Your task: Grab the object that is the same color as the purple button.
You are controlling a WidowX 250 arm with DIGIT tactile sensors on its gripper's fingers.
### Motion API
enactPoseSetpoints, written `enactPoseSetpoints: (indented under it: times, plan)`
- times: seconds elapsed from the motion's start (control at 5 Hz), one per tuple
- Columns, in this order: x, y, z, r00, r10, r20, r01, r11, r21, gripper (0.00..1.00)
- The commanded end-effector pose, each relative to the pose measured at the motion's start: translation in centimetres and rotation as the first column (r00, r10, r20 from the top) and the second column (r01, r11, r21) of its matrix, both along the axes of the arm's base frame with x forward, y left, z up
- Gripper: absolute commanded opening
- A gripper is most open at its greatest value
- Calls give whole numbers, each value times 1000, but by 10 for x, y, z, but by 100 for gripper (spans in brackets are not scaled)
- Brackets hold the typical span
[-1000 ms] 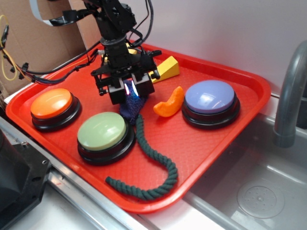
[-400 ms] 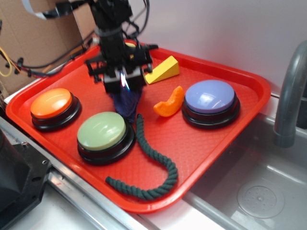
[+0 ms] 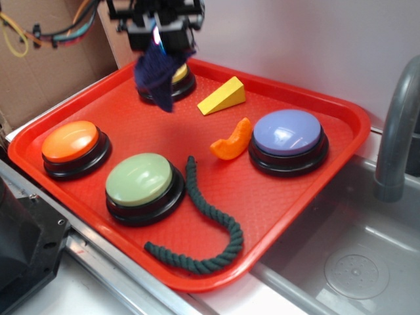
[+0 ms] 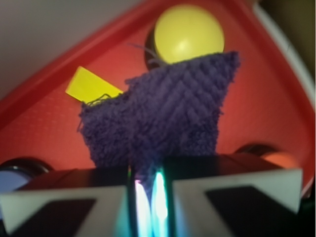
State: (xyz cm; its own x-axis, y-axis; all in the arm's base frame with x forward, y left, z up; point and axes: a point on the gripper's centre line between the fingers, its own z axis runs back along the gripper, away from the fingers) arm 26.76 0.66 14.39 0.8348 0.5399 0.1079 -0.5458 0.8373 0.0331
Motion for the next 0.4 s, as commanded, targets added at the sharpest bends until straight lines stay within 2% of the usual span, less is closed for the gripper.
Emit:
enactPoseSetpoints:
  times: [0.0, 0.2]
  plan:
    - [-7, 13, 70, 970, -191, 151, 199, 979, -40, 0]
    - [-4, 18, 59, 970, -185, 160, 191, 981, -21, 0]
